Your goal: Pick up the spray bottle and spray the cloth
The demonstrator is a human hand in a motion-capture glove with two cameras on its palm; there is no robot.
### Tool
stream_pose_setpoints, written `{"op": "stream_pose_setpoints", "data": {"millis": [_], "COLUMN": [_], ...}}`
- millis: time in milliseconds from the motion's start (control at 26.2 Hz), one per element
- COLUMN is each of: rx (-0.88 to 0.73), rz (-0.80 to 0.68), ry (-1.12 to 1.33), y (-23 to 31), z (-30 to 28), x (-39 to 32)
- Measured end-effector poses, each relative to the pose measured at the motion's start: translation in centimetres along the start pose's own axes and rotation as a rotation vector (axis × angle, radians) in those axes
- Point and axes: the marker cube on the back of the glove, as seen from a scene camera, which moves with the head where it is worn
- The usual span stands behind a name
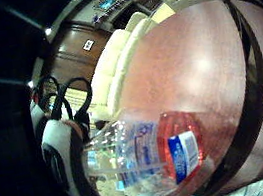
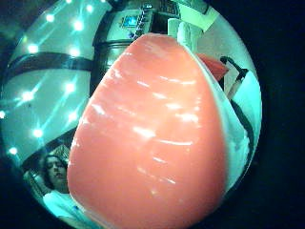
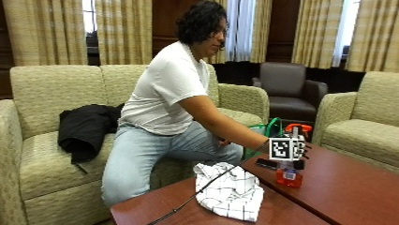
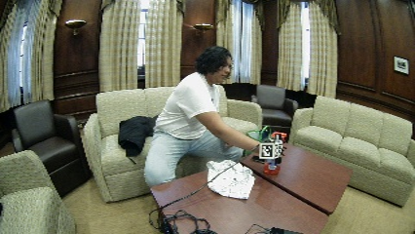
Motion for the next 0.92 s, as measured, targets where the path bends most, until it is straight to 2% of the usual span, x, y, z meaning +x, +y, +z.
{"op": "stream_pose_setpoints", "data": {"millis": [115,305,534,725,916], "rx": [0.031,-0.033,-0.272,-0.196,-0.289], "rz": [0.014,0.078,0.159,0.191,0.192], "ry": [-0.011,-0.009,0.053,0.184,0.266], "y": [-0.6,0.1,3.7,3.5,4.9], "z": [-0.2,0.0,-1.3,-3.2,-4.4], "x": [-0.1,0.2,-0.2,-0.6,-1.7]}}
